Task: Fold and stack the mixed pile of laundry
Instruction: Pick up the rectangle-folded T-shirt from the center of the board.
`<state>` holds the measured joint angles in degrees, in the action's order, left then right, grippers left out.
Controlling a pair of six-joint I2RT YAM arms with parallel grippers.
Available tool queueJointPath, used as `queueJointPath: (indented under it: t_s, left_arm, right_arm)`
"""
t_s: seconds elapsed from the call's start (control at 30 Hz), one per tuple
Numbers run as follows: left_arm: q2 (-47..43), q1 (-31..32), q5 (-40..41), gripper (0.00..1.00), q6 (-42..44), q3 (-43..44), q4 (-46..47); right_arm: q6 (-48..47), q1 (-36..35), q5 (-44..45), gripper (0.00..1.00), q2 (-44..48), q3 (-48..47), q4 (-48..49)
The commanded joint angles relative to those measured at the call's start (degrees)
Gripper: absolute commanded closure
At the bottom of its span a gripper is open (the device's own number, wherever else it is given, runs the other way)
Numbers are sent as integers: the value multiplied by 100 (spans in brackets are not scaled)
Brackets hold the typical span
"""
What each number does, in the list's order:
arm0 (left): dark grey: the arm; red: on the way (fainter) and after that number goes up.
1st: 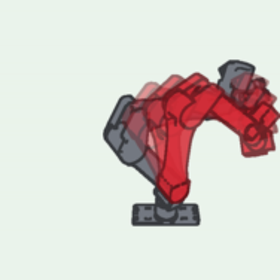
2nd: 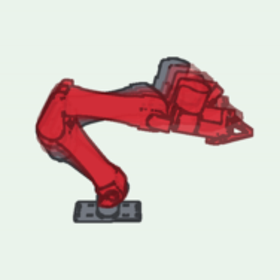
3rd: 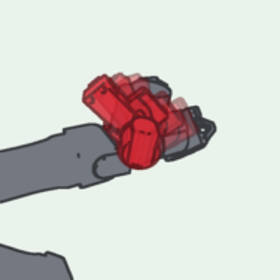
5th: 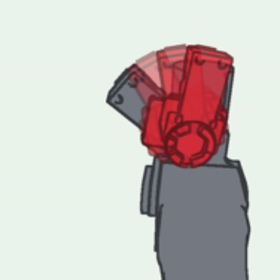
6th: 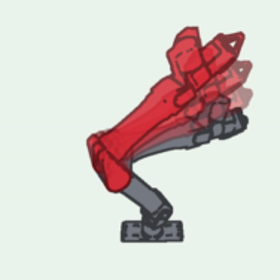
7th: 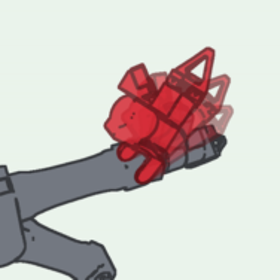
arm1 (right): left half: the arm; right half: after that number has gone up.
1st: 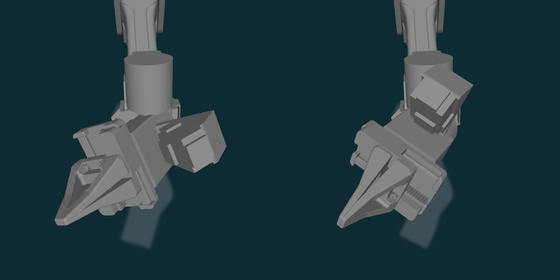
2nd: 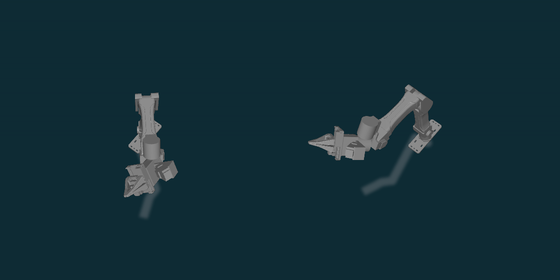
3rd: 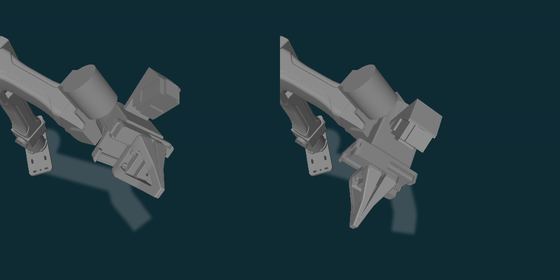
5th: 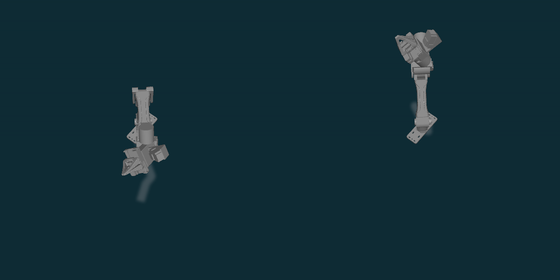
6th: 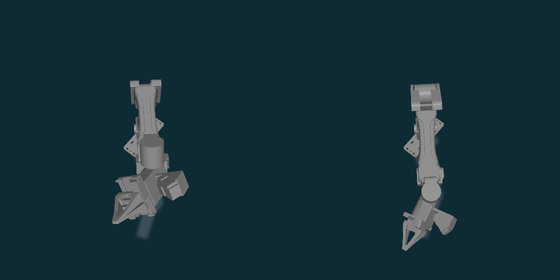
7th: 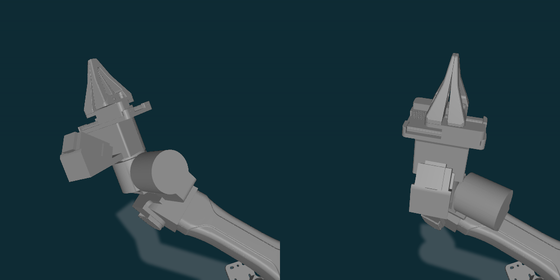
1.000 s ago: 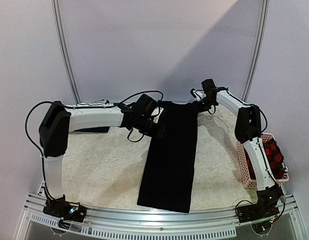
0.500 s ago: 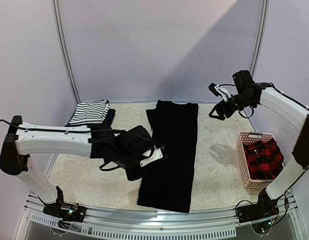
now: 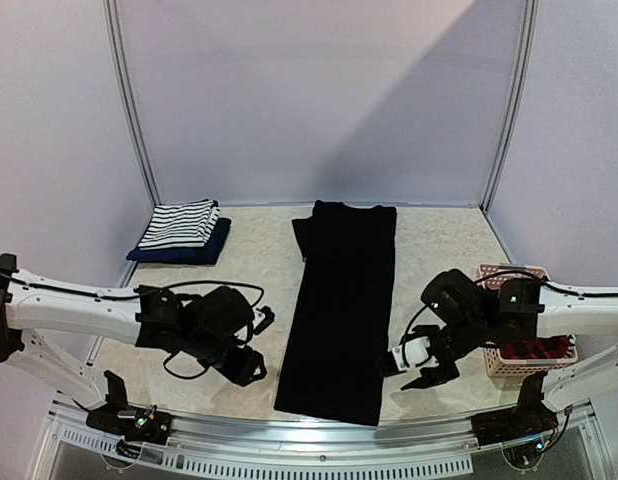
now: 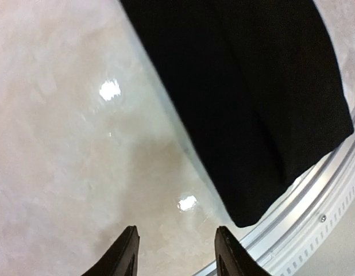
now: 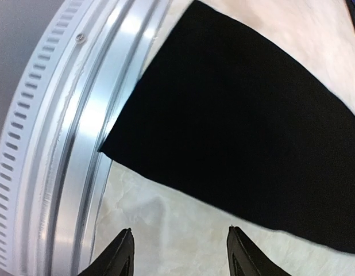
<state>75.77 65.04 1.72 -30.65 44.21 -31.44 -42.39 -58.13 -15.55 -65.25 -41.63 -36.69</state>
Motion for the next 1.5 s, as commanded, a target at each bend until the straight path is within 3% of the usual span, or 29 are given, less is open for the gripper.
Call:
queueJointPath:
  t_s: [0.0, 0.13, 0.23, 0.53, 0.77, 0.87, 1.0, 1.17, 1.47]
  left_arm:
    - [-79, 72, -408, 55, -3060, -988, 1888]
    - [79, 218, -237, 55, -3436, -1195, 2135]
    - [258, 327, -222, 55, -3526, -1195, 2265]
    - [773, 405, -623, 55, -3760, -1175, 2355]
    - [1178, 413, -1054, 57, -3890, -1171, 2724]
    - [1251, 451, -1160, 61, -3972, -1151, 2630]
    - [1099, 579, -1048, 60, -4069, -1127, 2184]
    - [924, 667, -892, 57, -4150, -1136, 1867]
    - [1475, 695, -1026, 70, -4203, -1098, 2535]
  right_arm:
    - [-705, -1024, 888, 45, -370, 327, 789]
    - [-878, -1996, 1401, 45, -930, 375, 1197]
    - [-1007, -2257, 1896, 45, -1432, 379, 1541]
    - [-1069, -2274, 2090, 52, -2015, 260, 1782]
    - [-998, -2304, 2080, 71, -2139, 128, 1572]
    - [-920, -2305, 2000, 84, -2078, 34, 1385]
    - [-859, -2308, 1945, 91, -1973, -24, 1230]
    - [-794, -2306, 1929, 97, -1865, -82, 1078]
    - [-712, -2307, 1855, 100, -1751, -44, 897]
